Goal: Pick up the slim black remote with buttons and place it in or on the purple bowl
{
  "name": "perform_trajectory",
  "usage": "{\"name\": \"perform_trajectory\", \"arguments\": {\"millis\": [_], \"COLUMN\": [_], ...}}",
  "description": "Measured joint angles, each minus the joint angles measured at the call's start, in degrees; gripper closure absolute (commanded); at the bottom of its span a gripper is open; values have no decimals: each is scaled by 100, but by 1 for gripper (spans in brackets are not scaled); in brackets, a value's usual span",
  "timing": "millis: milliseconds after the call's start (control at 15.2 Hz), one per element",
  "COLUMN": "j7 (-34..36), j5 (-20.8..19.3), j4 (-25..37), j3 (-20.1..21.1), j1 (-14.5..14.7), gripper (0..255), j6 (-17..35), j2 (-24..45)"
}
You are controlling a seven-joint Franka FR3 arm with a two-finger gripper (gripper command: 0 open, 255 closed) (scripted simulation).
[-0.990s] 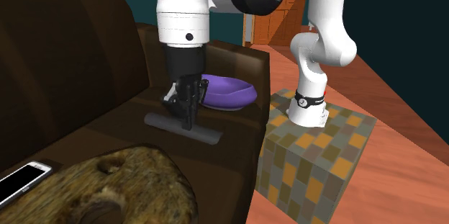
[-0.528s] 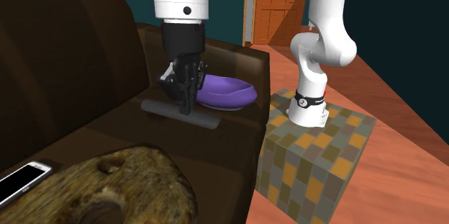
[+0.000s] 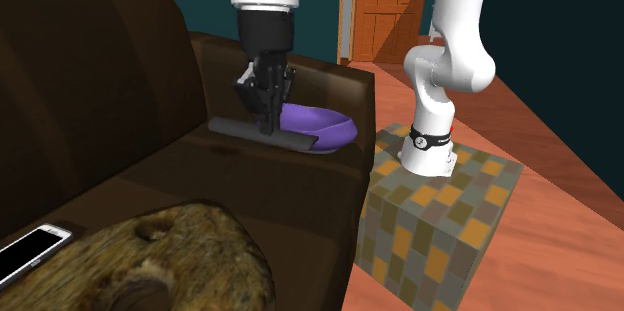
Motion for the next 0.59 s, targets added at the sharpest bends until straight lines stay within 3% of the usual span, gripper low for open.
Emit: {"name": "perform_trajectory", "arguments": {"millis": [594], "j7": [-915], "j5": [187], "j4": [-1814], "j3": [-456], "j1": [-374], "gripper": [255], "j6": [231], "j2": [-1553]}}
